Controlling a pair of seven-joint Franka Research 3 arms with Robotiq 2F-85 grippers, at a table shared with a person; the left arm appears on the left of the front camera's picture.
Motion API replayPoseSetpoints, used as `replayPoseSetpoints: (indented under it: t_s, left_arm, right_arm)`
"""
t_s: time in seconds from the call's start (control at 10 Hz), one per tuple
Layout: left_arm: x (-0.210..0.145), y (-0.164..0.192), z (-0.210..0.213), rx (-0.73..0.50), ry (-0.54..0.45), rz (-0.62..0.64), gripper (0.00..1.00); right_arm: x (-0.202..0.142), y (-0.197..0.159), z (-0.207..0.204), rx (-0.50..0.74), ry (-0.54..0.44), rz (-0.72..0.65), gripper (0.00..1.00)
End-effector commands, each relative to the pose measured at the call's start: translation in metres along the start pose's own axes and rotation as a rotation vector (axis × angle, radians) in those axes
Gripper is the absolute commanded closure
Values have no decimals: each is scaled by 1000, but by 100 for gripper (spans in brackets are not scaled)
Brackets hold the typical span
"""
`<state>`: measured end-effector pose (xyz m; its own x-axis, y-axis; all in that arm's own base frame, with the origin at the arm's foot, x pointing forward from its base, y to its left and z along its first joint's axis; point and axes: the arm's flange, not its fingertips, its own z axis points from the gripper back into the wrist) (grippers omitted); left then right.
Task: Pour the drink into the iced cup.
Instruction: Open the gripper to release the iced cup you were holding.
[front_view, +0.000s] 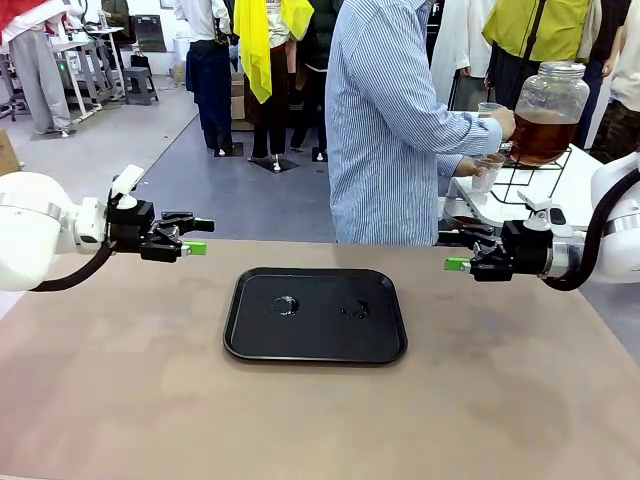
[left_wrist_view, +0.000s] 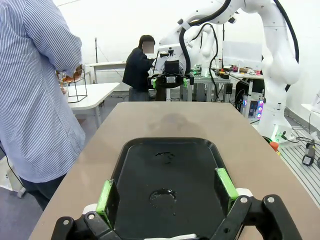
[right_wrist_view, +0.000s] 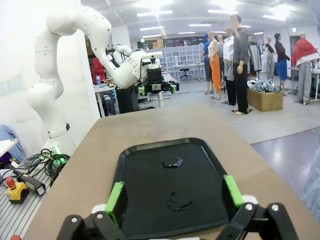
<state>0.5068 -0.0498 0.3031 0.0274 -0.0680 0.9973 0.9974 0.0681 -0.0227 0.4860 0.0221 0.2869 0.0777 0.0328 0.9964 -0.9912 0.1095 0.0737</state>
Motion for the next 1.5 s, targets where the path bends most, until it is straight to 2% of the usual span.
replayPoseSetpoints:
  t_s: [0.0, 1.4]
  left_arm:
    - [1, 1, -1, 1, 1, -3, 0]
    - [1, 1, -1, 1, 1, -3, 0]
  right_arm:
    - [3, -1, -2, 2, 3, 6, 0]
    - [3, -1, -2, 2, 3, 6, 0]
